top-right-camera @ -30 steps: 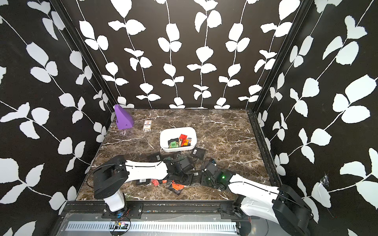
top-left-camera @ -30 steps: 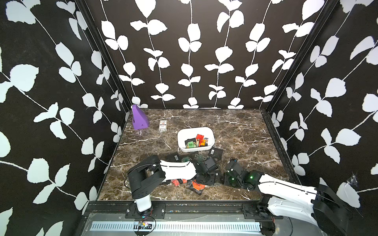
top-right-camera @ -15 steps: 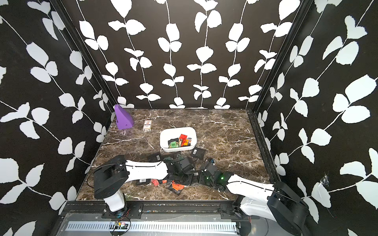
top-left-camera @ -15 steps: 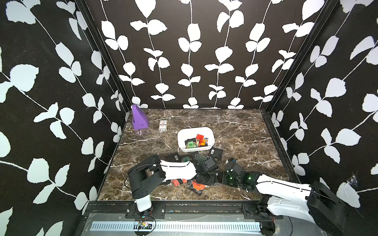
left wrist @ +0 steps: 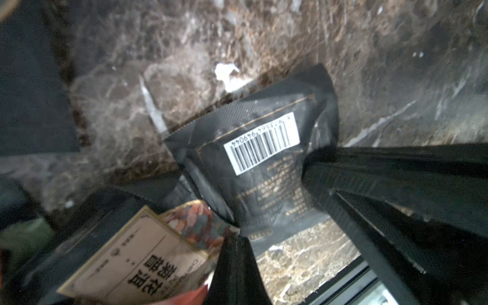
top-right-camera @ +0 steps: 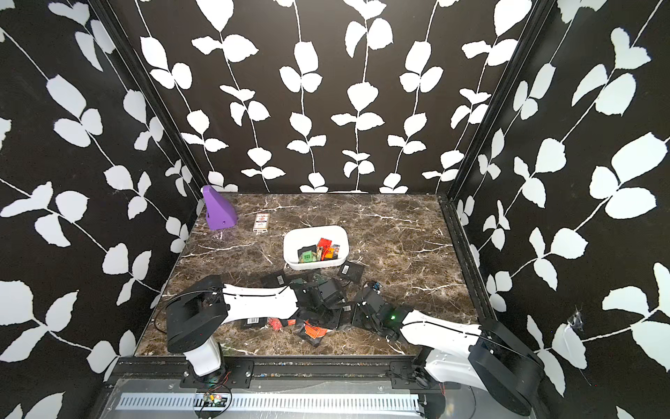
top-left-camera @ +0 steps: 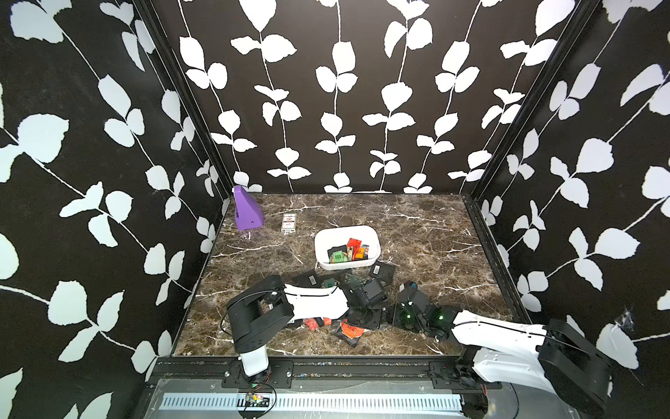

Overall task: Put the tea bags into the storage box
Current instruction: Pick up the tea bag from the center of the board.

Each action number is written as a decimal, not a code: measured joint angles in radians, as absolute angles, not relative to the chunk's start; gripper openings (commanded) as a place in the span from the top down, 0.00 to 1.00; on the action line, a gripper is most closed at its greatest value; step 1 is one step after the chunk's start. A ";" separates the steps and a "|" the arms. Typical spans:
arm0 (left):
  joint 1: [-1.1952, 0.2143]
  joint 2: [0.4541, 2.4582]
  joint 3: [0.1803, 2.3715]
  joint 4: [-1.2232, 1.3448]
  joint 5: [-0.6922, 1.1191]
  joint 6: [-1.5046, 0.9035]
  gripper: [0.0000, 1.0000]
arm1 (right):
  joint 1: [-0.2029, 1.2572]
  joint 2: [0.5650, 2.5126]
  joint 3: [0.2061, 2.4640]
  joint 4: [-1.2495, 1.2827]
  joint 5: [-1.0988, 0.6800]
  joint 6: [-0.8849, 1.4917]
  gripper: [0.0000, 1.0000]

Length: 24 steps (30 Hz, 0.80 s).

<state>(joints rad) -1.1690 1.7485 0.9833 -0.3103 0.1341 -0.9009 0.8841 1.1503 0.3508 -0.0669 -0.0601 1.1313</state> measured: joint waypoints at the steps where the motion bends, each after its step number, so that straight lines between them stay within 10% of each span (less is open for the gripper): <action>1: -1.169 1.748 0.983 -0.310 0.134 -0.901 1.00 | 0.884 1.148 0.349 -0.068 -0.060 1.132 0.94; 24: -1.026 1.435 1.004 -0.486 -0.017 -0.819 0.99 | 0.872 0.903 0.720 -0.602 0.186 0.962 1.00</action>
